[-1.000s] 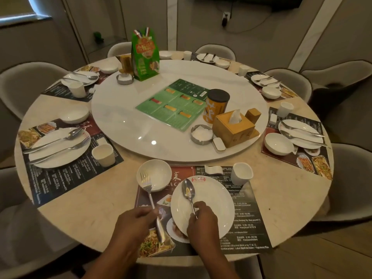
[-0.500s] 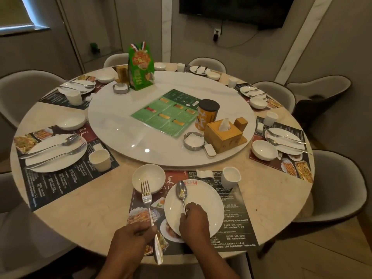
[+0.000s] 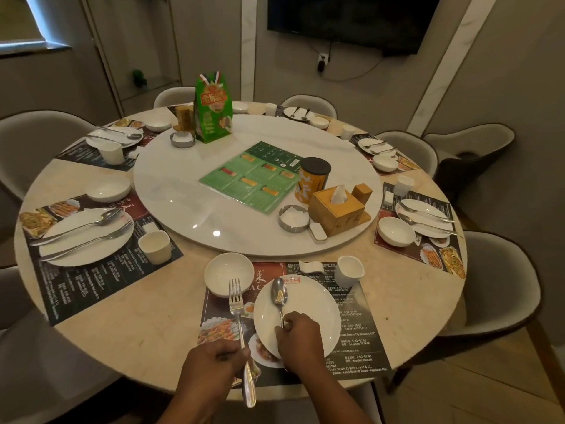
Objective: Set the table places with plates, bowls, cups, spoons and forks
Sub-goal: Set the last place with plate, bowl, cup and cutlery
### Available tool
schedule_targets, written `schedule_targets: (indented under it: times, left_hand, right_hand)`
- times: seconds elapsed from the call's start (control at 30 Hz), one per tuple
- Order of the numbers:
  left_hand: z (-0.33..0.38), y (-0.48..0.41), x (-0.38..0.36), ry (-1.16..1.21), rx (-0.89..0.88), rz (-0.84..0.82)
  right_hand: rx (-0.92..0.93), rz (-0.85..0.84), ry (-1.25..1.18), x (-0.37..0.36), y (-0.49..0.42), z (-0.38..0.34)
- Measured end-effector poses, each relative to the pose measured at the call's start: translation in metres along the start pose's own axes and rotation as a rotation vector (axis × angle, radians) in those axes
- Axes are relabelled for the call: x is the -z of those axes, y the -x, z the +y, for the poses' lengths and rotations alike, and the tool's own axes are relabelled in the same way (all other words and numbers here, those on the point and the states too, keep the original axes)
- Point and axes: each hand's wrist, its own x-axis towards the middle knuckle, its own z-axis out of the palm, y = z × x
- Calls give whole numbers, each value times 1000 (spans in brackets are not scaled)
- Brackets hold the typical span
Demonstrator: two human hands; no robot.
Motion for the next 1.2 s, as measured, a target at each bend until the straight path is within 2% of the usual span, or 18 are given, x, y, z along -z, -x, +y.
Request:
schedule_targets:
  times: [0.13, 0.2, 0.27, 0.33, 0.43, 0.57, 0.87, 0.93, 1.07, 1.2]
  left_hand:
    - [0, -4, -12, -33, -36, -60]
    - [3, -4, -23, -80, -80, -94]
    - [4, -4, -39, -109, -112, -134]
    - [5, -7, -59, -160, -143, -147]
    - [7, -14, -89, -240, -186, -128]
    - [8, -26, -116, -292, -212, -83]
    - [13, -57, -140, -362, -252, -36]
    - [11, -64, -139, -413, -237, 37]
    - [5, -81, -128, -529, -247, 291]
    - [2, -93, -123, -623, -228, 273]
  right_hand:
    - [-36, 40, -77, 14, 6, 4]
    - [-53, 90, -224, 29, 13, 7]
    - [-92, 48, -423, 46, 22, 6]
    - [-78, -31, -519, 58, 29, 6]
    - [-30, -71, -444, 66, 26, 14]
    - [-81, -87, -371, 72, 3, 30]
    - [-53, -189, -294, 75, -48, 41]
    - [-50, -185, -251, 72, -55, 42]
    - [-6, -159, -168, 65, -65, 42]
    - [-7, -155, -143, 57, -69, 46]
